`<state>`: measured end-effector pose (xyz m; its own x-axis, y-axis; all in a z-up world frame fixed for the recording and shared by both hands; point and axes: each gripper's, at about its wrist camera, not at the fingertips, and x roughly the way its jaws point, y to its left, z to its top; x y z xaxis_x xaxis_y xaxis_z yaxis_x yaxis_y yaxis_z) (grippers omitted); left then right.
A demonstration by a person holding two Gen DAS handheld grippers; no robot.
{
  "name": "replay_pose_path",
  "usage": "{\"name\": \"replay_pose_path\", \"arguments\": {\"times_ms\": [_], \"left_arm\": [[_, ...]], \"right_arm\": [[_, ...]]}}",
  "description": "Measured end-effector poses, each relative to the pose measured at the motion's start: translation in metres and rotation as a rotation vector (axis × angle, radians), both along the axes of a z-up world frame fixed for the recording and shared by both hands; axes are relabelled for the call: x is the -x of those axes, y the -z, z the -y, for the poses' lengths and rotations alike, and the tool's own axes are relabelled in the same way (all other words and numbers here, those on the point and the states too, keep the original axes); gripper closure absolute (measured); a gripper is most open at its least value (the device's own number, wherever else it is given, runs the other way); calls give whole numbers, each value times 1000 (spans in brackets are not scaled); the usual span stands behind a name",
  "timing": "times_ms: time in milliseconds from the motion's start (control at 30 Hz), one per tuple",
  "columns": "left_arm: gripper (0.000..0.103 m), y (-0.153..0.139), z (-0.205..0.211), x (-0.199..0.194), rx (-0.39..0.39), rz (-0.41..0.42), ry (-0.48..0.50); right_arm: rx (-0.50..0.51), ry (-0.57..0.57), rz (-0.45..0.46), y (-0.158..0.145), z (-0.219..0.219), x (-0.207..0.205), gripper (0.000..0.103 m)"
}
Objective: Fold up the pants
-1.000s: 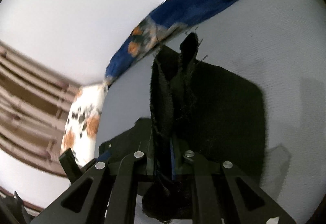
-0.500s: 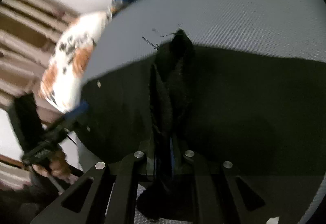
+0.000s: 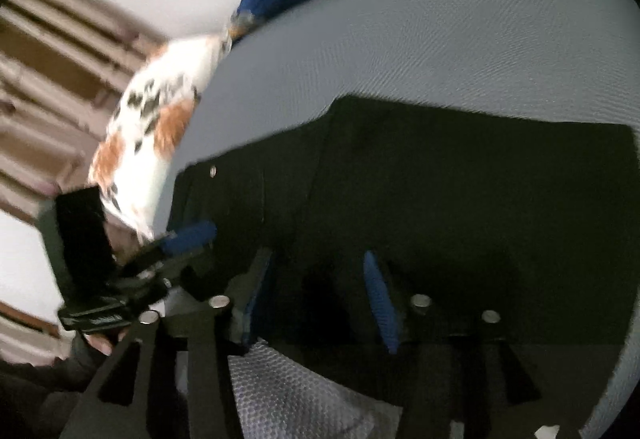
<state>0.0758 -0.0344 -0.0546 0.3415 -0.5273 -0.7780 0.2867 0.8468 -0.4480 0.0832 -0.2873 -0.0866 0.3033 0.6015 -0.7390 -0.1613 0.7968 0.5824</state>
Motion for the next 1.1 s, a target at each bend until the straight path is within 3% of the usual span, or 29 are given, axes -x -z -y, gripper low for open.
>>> {"name": "replay_pose_path", "arguments": {"times_ms": [167, 467, 667, 700, 733, 767, 833, 933, 1033, 1100], "left_arm": [[40, 13, 17, -4, 76, -97, 66], [41, 45, 46, -24, 85, -235, 89], [42, 49, 65, -32, 56, -218, 103], [44, 49, 68, -34, 53, -208, 104], [56, 49, 72, -36, 43, -195, 103], [75, 50, 76, -39, 32, -191, 101], [94, 56, 82, -45, 18, -213, 98], [97, 52, 82, -48, 25, -211, 90], [97, 34, 81, -40, 14, -126, 100], [98, 35, 79, -37, 6, -120, 105]], "right_arm": [[9, 144, 6, -1, 46, 15, 51], [2, 262, -29, 19, 80, 33, 51], [-10, 291, -34, 27, 92, 37, 51], [-9, 297, -35, 29, 93, 36, 51], [-8, 299, -36, 30, 95, 37, 51], [-7, 301, -39, 31, 96, 37, 51], [2, 308, -42, 32, 97, 37, 51], [19, 311, -44, 32, 98, 36, 51], [46, 311, -36, 30, 98, 36, 51], [61, 305, -48, 33, 98, 35, 53]]}}
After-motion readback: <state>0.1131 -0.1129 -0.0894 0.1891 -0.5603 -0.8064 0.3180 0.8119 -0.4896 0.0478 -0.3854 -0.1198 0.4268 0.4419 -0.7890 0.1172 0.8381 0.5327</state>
